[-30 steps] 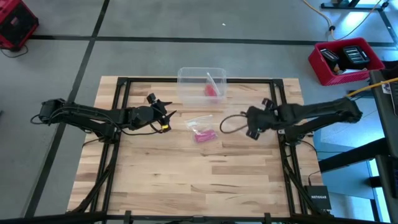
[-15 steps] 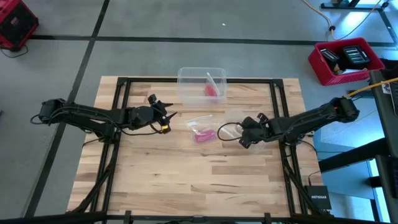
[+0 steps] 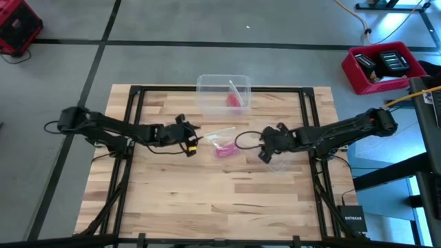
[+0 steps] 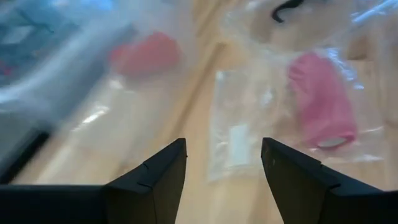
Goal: Roll bandage
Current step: Put the packed bandage into the transparent bin
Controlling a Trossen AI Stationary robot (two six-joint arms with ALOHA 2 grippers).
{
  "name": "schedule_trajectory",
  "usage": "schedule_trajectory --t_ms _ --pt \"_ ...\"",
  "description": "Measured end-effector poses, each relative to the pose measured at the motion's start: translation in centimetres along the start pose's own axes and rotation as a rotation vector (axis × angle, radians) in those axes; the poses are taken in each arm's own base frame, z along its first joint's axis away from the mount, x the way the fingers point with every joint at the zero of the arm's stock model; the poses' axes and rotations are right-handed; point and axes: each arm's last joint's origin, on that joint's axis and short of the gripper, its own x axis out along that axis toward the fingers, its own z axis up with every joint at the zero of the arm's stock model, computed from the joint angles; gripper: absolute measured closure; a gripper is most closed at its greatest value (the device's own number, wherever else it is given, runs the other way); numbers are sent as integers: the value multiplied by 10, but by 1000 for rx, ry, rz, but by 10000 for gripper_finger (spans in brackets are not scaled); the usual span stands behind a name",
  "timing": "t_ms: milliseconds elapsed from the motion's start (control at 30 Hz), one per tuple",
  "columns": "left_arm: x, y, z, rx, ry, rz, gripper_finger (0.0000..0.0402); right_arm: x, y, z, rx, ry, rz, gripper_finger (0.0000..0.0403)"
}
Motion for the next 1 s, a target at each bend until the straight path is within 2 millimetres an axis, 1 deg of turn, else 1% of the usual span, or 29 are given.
schedule_trajectory --t_ms 133,200,267,333,433,533,667,733,867,1000 --pt "21 -14 -7 -56 -18 -101 202 2 11 27 -20 -216 166 189" --pt "30 -21 -11 -76 -30 -119 202 11 13 38 0 -293 256 186" --pt "39 -26 -17 -82 -18 -124 202 26 12 44 41 -319 293 185" --pt "46 -30 -26 -91 20 -122 202 43 9 48 107 -311 290 185" --pt "50 -34 -34 -117 69 -122 202 71 2 47 191 -227 266 185" --pt "49 -37 -37 -132 86 -131 202 96 -5 45 269 -162 286 185" --pt "49 -40 -36 -137 72 -140 202 120 -12 47 349 -126 376 185" --pt "49 -41 -37 -133 78 -141 202 126 -14 50 368 -125 435 185" --pt "53 -42 -42 -130 97 -137 202 134 -19 49 402 -100 424 184" --pt "59 -46 -51 -133 127 -133 202 132 -17 54 385 -141 472 184"
